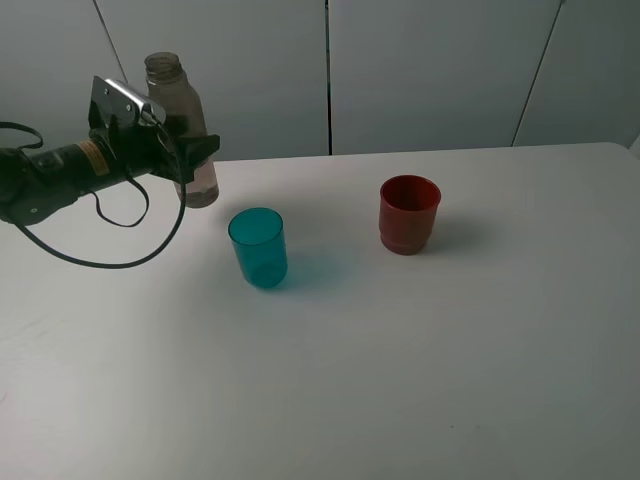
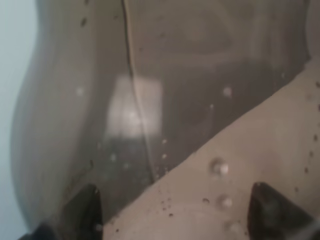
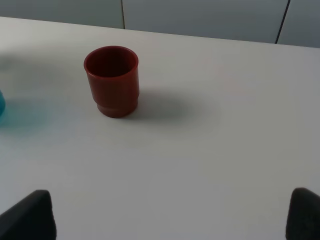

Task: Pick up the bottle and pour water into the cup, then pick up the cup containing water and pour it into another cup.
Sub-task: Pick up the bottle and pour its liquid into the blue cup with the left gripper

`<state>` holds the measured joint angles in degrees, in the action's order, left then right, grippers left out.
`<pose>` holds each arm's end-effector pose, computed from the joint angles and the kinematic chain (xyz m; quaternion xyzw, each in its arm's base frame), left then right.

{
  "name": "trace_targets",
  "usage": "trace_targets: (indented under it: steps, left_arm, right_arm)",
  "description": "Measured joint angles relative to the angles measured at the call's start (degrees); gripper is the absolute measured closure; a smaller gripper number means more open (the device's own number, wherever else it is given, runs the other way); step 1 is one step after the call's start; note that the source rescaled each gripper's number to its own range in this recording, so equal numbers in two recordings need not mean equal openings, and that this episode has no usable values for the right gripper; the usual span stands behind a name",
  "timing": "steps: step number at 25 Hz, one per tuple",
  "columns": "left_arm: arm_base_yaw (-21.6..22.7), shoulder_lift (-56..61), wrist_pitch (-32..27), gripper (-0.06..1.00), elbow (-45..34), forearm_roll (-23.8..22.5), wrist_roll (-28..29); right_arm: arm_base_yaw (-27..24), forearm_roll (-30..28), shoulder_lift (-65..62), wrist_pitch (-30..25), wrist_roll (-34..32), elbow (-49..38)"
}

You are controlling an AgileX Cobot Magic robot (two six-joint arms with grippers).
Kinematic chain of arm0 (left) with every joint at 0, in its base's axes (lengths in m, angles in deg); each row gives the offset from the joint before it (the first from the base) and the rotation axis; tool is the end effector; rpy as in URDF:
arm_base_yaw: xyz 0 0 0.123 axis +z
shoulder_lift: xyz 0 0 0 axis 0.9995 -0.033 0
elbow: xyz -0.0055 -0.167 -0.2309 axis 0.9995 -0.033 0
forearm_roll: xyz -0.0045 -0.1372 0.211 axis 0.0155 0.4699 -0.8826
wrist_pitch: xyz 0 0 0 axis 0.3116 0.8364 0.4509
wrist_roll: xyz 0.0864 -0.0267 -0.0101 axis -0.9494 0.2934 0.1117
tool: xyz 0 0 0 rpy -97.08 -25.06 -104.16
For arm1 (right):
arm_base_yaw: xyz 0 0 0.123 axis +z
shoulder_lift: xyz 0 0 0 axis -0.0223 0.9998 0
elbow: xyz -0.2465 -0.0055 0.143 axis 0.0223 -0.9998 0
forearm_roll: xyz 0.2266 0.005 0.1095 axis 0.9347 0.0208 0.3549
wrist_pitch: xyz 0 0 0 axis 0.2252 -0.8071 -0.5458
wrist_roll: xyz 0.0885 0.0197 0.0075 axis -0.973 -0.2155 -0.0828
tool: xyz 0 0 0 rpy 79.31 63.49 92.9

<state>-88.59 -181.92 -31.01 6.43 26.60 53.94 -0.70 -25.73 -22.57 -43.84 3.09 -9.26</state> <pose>0.3982 -0.0595 0.1357 0.2967 0.6948 -0.1793 0.6301 -0.0086 0.0140 0.2758 -0.0861 0.8546 0.0443 0.5101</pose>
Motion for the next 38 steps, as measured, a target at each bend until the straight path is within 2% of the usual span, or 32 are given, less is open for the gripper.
trace_targets:
  steps: [6,8,18,24,28,33,38]
  left_arm:
    - [0.00,3.43,-7.86,0.92,0.00,-3.57,-5.26]
    - [0.00,3.43,-9.02,0.92,0.60,-6.69,-6.90]
    - [0.00,3.43,-11.17,0.92,5.62,-17.70,-9.08]
    - [0.00,3.43,-11.42,0.92,5.97,-21.79,-13.56]
    - [-0.22,3.43,-12.02,0.92,5.97,-23.62,-16.15]
    - [-1.95,3.43,-15.66,0.92,5.97,-23.99,-20.91]
    - [-2.84,3.43,-15.56,0.92,5.97,-24.11,-22.22]
  right_arm:
    - [0.00,0.00,0.00,0.00,0.00,0.00]
    - [0.00,0.00,0.00,0.00,0.00,0.00]
    - [0.00,0.00,0.00,0.00,0.00,0.00]
    - [0.00,0.00,0.00,0.00,0.00,0.00]
    - [0.00,0.00,0.00,0.00,0.00,0.00]
    - [0.00,0.00,0.00,0.00,0.00,0.00]
    - [0.00,0.00,0.00,0.00,0.00,0.00]
